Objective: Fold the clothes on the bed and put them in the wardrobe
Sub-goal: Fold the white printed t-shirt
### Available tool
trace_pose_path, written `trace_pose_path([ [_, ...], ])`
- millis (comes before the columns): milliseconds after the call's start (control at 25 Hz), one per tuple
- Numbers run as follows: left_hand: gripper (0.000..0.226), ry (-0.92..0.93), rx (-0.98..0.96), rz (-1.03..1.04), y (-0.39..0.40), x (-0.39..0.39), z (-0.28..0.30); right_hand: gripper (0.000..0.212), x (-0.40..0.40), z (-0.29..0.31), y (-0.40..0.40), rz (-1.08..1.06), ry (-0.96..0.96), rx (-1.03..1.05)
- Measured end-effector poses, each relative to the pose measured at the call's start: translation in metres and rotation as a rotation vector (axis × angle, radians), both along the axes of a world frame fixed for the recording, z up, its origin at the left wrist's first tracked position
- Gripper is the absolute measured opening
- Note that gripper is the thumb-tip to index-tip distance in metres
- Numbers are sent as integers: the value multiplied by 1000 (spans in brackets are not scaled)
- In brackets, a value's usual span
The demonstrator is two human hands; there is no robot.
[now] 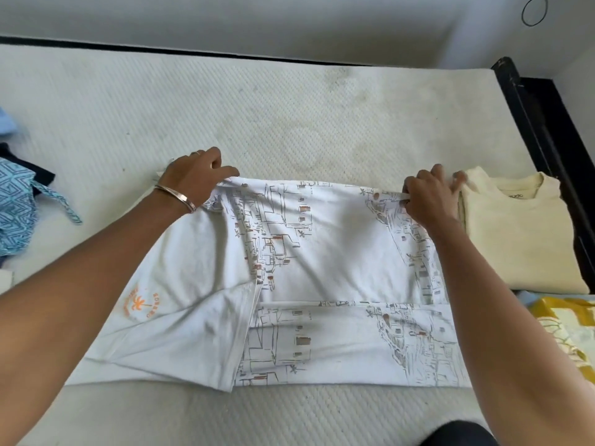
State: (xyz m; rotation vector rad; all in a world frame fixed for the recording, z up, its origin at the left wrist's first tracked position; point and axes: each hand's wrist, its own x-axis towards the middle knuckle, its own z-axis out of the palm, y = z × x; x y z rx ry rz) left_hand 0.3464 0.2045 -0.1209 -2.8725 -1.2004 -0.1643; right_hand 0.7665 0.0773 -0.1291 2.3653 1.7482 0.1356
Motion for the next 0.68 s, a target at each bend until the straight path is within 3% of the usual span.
trace_pose_path([
  [120, 51, -66, 120, -89, -38, -23, 12, 18, -8, 14, -53, -39, 15, 218],
  [240, 55, -70, 162, -172, -94, -44, 13, 29, -31, 16, -127, -18, 42, 281],
  [360, 44, -83, 124, -185, -157, -52, -1, 28, -43, 0, -182, -68, 119, 290],
  [520, 78, -20, 13, -71, -219, -60, -18, 23, -52, -14, -218, -136, 240, 250],
  [600, 76, -55, -1, 37, -235, -59, -18, 21, -55, -13, -222, -231, 317, 286],
  [680, 61, -100, 28, 155, -244, -53, -11, 23, -58, -11, -222, -351, 420, 352],
])
